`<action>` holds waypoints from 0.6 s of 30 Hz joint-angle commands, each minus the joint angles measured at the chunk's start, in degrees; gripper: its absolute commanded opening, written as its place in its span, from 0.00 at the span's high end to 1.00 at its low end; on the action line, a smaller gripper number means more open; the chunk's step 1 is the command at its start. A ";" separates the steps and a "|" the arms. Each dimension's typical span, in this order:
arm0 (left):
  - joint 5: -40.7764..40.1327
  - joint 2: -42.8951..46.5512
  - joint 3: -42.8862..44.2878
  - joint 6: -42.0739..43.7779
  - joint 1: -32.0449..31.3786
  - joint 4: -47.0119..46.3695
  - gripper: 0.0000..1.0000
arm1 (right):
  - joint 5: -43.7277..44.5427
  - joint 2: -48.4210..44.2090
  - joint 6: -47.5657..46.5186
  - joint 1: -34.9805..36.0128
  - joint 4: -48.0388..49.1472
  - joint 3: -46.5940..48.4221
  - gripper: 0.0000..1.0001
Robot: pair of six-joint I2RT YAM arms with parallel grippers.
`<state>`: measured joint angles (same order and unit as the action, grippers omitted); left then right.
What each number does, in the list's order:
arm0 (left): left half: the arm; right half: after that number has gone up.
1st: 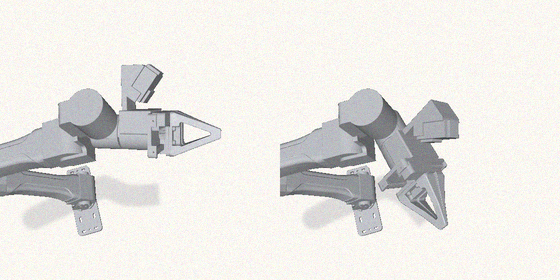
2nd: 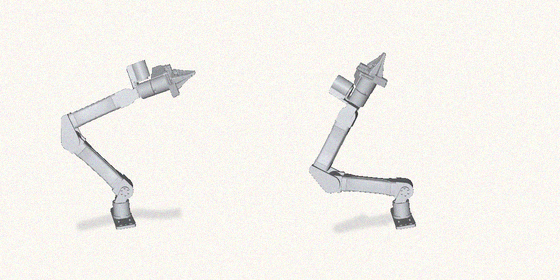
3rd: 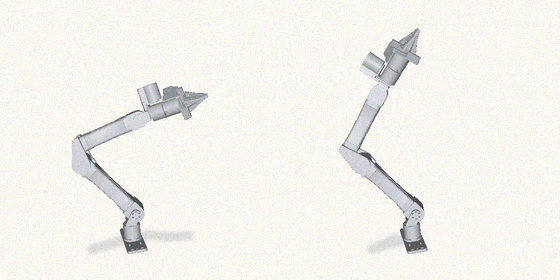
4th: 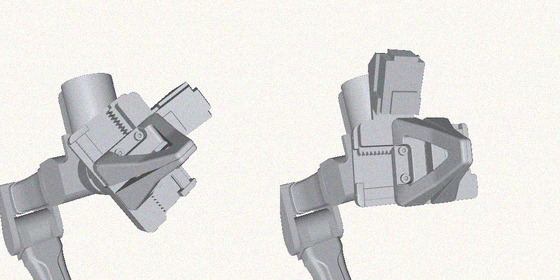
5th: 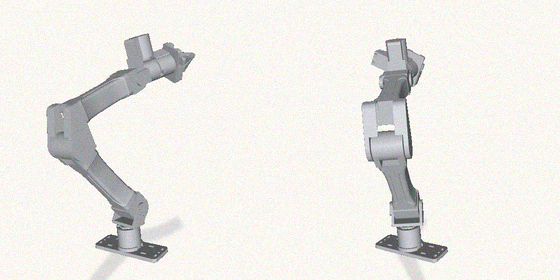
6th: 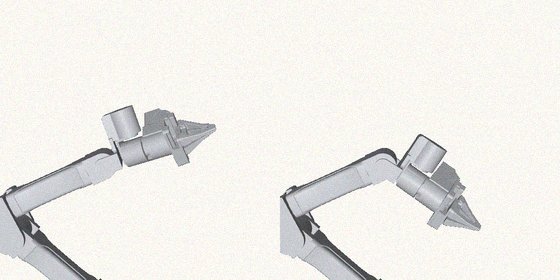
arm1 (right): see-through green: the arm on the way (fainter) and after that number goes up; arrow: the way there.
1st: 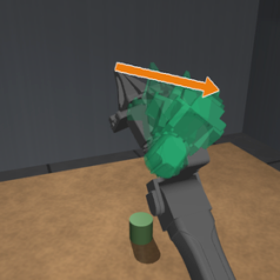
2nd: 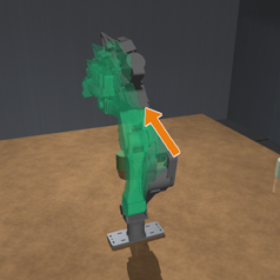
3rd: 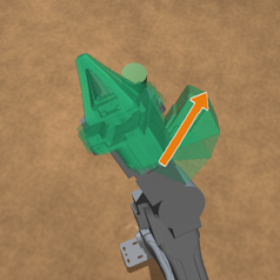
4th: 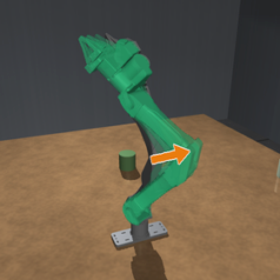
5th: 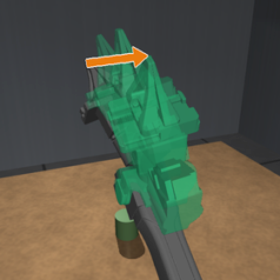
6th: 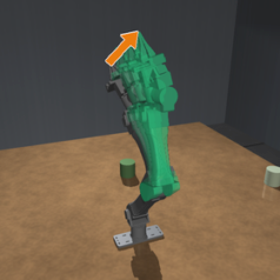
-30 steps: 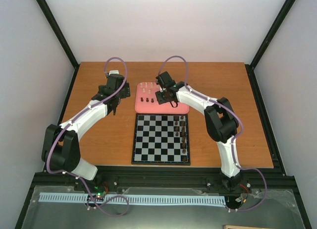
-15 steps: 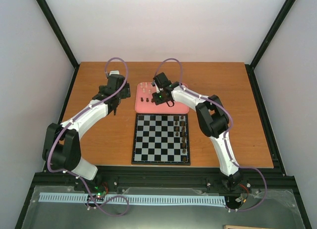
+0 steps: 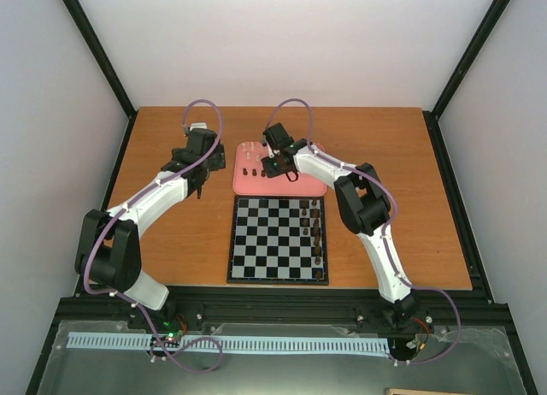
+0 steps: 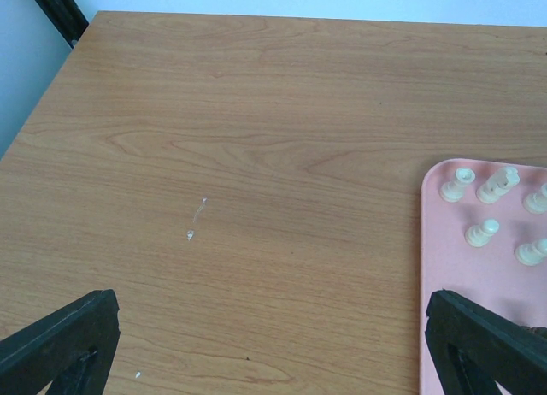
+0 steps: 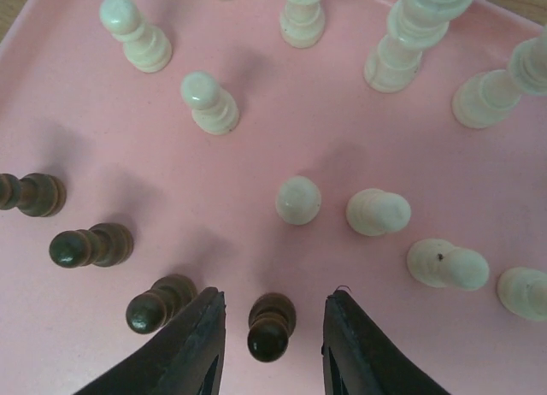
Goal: Set up the chess pieces on the board
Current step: Pick up the chess piece from the storage box.
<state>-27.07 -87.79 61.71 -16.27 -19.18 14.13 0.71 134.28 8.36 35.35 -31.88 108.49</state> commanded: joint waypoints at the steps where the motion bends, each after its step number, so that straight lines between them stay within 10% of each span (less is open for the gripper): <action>1: -1.04 -0.43 2.71 0.76 0.11 -0.60 0.00 | 1.31 1.05 -0.17 -0.55 -0.61 1.66 0.67; 18: -1.33 -0.12 2.62 0.74 0.10 -0.42 0.00 | -0.26 2.69 -0.36 -0.90 -1.99 3.59 0.81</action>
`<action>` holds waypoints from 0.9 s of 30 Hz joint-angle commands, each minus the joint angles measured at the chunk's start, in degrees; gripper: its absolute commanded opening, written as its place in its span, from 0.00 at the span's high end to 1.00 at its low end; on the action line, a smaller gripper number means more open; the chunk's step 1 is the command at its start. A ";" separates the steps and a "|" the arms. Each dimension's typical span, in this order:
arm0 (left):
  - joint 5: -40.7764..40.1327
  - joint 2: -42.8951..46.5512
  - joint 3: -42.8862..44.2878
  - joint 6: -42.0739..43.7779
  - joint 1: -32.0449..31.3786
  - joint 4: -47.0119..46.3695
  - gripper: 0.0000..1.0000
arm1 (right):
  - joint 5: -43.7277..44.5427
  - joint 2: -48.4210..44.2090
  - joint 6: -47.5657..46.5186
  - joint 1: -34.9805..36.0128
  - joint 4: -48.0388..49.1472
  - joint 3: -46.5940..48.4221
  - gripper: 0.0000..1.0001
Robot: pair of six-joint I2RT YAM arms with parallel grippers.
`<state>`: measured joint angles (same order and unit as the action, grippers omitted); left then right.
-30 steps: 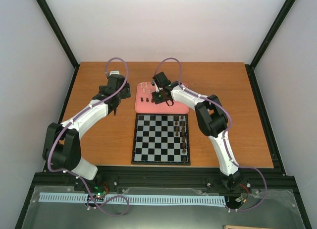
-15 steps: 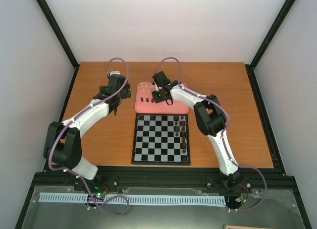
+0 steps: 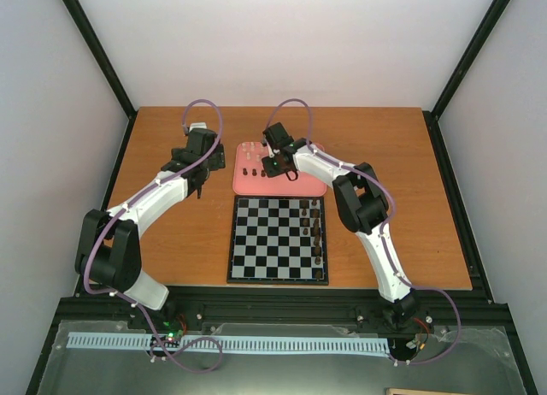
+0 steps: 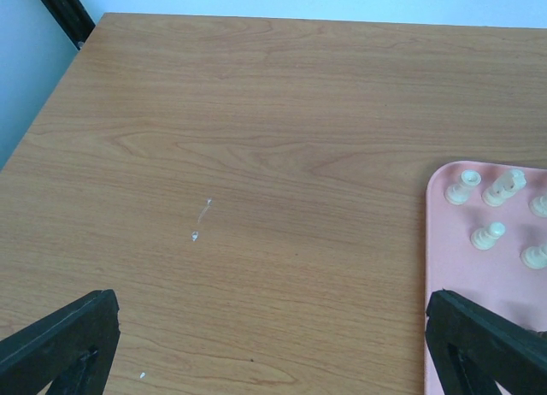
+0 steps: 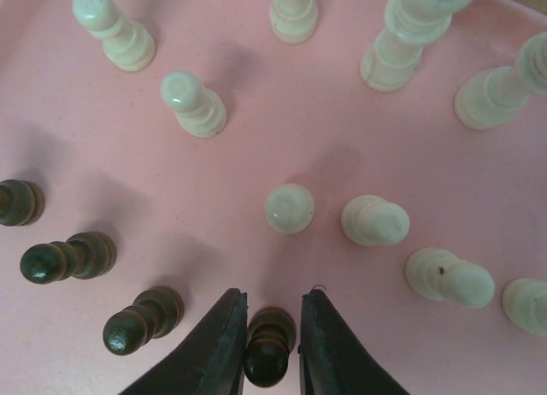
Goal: Set up the chess pieces on the board
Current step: Pick up the chess piece from the storage box, then place the chess piece on the chessboard.
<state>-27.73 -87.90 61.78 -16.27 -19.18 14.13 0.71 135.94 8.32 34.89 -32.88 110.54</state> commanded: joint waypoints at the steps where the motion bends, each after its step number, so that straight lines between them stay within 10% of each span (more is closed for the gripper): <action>1: -0.66 -0.01 2.56 0.76 0.11 -0.42 0.00 | -0.35 1.08 -0.32 -0.45 -1.08 1.52 0.84; 27: -0.71 0.46 2.34 0.74 0.11 -0.42 0.00 | 2.67 -37.63 3.77 6.56 5.56 -34.96 0.92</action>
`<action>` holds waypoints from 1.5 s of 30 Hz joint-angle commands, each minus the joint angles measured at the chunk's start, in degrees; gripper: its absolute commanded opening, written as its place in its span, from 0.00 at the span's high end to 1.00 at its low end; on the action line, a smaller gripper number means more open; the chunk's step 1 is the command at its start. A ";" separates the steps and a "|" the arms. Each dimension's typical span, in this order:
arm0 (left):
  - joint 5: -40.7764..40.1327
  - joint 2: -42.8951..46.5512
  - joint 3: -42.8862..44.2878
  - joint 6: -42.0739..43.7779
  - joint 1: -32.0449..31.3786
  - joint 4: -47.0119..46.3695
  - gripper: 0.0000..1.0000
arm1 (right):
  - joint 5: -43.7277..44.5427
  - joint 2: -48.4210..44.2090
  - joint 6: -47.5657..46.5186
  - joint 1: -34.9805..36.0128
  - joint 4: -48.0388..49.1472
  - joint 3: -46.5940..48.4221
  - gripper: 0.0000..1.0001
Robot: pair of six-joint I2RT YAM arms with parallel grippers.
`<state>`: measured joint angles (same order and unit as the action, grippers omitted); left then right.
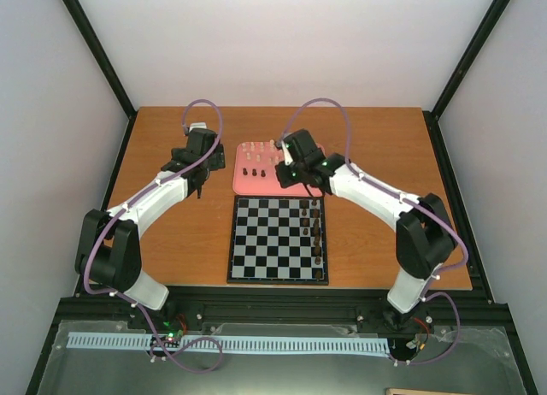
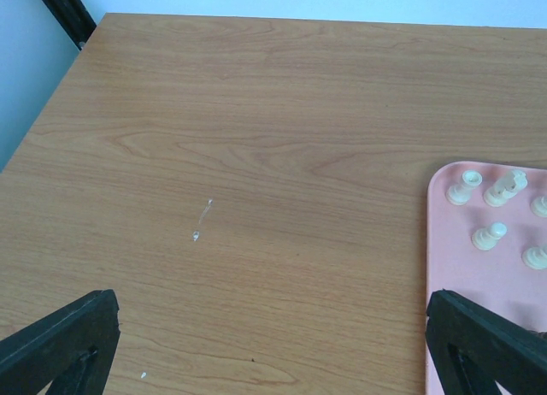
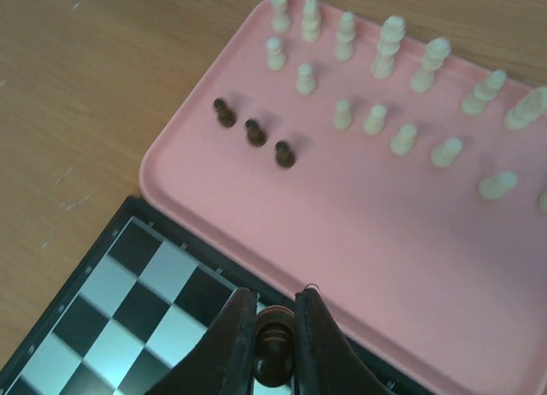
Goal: Set up the chess pieces on the board
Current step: Place the chess piece on the chessboard.
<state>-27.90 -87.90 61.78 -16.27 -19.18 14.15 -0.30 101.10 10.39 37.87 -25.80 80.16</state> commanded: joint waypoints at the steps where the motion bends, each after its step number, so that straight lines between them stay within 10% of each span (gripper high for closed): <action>1: -0.41 0.52 2.30 0.74 0.12 -0.49 0.00 | 4.72 -4.09 2.31 4.60 -2.37 -6.18 0.92; 18: 0.43 1.97 1.50 0.28 0.10 -0.53 0.00 | 8.90 -20.35 13.06 14.28 -2.47 -30.53 0.91; 45: 0.37 1.66 1.68 0.37 0.15 -0.53 0.00 | 9.37 -20.54 15.58 16.69 -8.30 -31.83 0.91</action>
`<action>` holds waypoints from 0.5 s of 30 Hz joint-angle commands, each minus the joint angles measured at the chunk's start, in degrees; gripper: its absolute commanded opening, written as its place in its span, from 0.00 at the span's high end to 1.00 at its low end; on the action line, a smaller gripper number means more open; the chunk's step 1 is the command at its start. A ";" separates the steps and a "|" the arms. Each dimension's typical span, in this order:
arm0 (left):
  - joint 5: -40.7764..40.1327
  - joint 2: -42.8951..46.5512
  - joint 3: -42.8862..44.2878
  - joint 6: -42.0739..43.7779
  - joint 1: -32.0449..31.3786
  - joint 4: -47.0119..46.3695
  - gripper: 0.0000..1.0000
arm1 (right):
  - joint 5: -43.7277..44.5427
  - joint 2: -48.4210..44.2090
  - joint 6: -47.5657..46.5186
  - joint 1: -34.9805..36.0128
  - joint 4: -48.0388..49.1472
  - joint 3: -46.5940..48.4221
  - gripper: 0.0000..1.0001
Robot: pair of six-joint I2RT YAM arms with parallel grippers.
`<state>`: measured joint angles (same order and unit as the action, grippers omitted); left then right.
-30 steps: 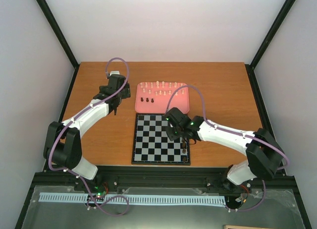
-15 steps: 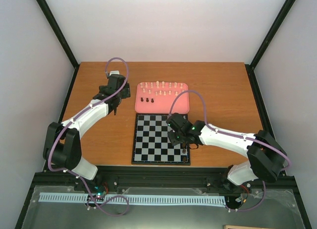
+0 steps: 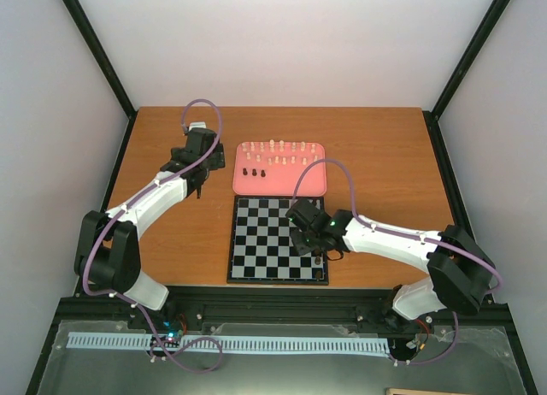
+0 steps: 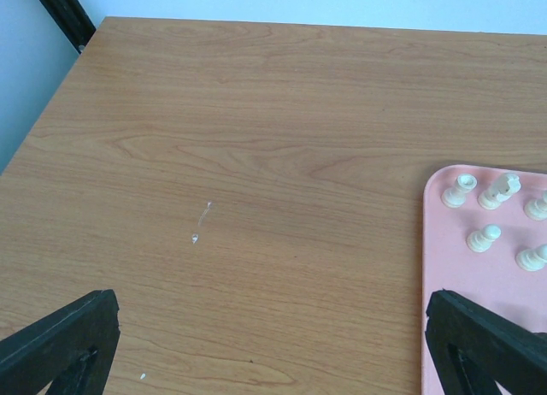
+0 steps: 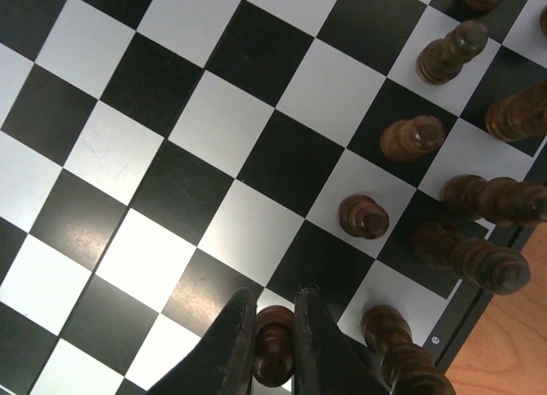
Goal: Set up the chess pieces on the board
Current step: Place the chess piece on the chessboard.
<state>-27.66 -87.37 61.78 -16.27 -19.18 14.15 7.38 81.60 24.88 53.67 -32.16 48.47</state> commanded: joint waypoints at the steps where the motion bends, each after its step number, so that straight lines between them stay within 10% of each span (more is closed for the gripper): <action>1: 0.10 1.17 1.66 0.36 0.11 -0.53 0.00 | 2.02 -0.88 1.24 0.91 -2.21 -0.13 0.91; 15: -0.06 1.07 1.77 0.54 0.13 -0.70 0.00 | 4.88 3.56 1.84 1.00 -0.54 0.88 0.90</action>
<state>-27.66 -87.37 61.78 -16.27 -19.18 14.15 10.33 84.49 25.98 54.06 -33.56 48.47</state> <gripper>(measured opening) 0.998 0.110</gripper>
